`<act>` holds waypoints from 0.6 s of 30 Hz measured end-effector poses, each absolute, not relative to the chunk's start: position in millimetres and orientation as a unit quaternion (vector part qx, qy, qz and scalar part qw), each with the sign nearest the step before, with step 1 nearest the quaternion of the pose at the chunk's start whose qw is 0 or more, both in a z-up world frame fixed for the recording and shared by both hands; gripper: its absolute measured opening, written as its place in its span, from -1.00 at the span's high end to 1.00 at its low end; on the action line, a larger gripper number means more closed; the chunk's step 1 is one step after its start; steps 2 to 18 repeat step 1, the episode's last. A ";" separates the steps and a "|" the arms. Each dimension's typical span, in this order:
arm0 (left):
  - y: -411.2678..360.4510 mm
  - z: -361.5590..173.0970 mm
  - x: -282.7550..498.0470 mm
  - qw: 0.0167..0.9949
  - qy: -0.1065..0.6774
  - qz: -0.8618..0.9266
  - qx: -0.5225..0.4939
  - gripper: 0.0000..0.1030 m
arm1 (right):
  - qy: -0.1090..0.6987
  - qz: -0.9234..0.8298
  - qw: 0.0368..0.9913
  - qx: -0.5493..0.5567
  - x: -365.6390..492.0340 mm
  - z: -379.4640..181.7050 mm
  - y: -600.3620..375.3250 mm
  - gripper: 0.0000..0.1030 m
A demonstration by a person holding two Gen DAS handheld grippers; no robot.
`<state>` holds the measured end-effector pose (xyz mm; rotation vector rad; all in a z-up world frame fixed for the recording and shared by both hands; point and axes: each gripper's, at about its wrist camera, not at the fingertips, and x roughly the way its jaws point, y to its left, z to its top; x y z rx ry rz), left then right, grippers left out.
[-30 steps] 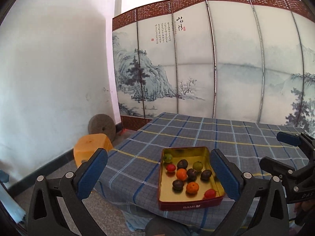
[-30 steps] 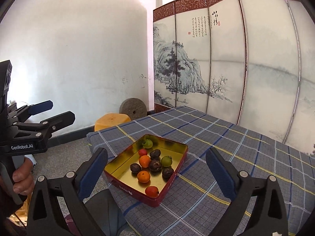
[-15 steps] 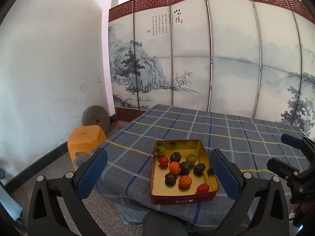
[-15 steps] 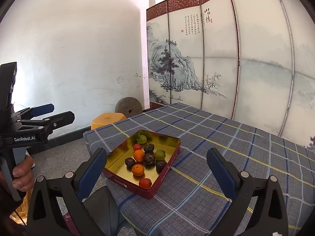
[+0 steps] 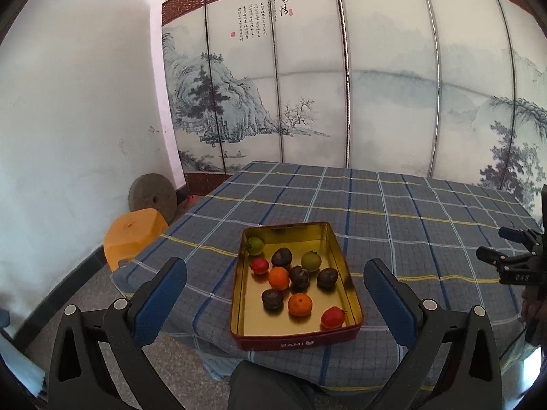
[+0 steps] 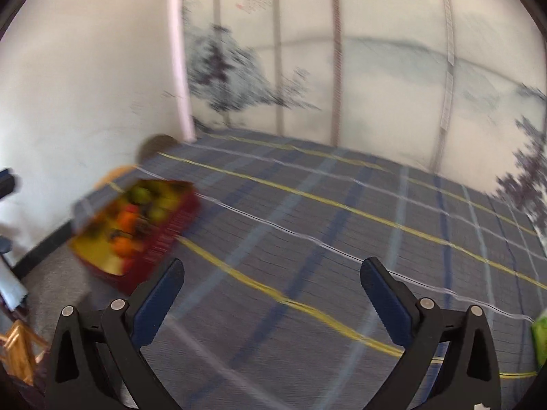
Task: Organize fruits
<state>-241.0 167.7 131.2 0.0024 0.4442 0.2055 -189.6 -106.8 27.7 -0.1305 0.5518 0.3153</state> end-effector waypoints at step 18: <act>164.6 130.4 -236.6 0.969 0.223 0.101 0.005 -1.00 | 0.284 0.130 0.947 -0.072 -176.4 19.9 -122.5 -0.99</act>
